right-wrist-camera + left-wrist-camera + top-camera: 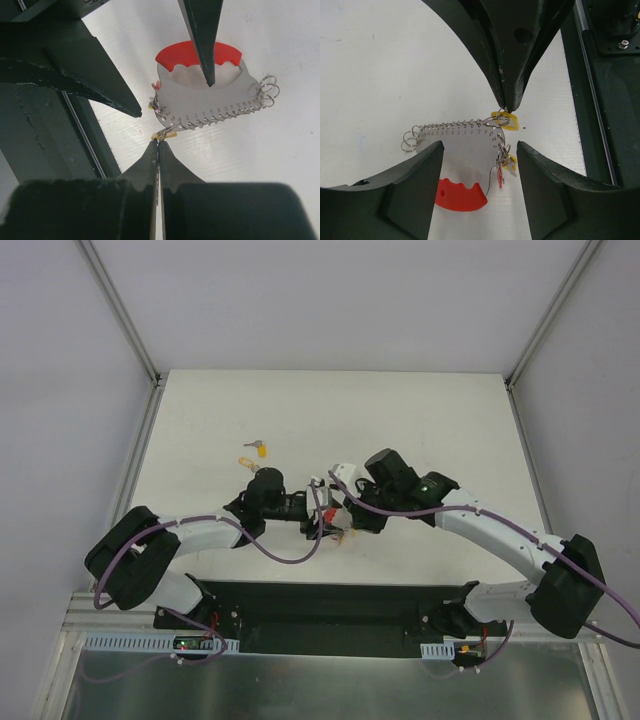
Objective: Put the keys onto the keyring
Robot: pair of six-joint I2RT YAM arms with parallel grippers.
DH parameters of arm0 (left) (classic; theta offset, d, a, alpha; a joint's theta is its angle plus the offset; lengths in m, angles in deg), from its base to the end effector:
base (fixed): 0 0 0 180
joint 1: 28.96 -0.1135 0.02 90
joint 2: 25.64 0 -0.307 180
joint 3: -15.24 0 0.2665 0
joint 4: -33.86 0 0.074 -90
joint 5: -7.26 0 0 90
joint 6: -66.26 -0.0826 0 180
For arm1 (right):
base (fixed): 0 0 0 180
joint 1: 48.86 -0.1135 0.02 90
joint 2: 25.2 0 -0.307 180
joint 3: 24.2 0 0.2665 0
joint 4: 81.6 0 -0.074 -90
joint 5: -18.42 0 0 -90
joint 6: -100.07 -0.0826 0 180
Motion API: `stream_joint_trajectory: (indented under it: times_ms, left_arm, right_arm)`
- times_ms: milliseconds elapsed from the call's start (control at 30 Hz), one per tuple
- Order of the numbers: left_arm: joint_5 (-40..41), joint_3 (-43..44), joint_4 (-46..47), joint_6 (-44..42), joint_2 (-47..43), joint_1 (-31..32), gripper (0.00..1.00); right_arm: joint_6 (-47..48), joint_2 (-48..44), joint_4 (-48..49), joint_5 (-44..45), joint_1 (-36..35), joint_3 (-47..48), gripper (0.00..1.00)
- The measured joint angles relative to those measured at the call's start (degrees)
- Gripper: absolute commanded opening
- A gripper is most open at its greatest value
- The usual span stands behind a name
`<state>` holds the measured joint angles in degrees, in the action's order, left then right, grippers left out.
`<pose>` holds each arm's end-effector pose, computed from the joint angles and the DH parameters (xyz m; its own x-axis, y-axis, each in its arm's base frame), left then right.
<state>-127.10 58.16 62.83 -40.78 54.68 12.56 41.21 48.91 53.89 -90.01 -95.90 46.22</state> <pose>0.1951 -0.2499 0.2348 0.1857 0.1154 -0.9758 0.9804 0.0450 0.1919 0.1877 0.2399 0.2780 -0.0015 -0.7215 -0.6924 -0.9799 0.1393 -0.1430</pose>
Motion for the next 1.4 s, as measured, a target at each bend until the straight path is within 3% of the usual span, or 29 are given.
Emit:
stream_joint_trajectory:
  times_ms: [600, 933, 1200, 1400]
  left_arm:
    - [-10.5, 3.0, 9.7, 6.3, 8.6, 0.0, 0.53]
    - [1.8, -2.1, 8.7, 7.4, 7.0, 0.0, 0.54]
    - [8.9, -3.3, 6.8, 8.8, 4.6, 0.2, 0.54]
    - [12.2, -3.4, 4.1, 9.5, 3.1, 1.3, 0.55]
  right_arm:
    - [-0.3, -5.2, 3.4, 1.1, 0.0, -5.4, 0.02]
    - [-7.5, -7.1, 5.1, 2.1, -0.3, -12.2, 0.08]
    - [-17.0, -4.3, 3.8, 6.8, -0.2, -13.7, 0.21]
    - [-24.3, -1.7, 1.9, 11.1, 0.7, -14.0, 0.38]
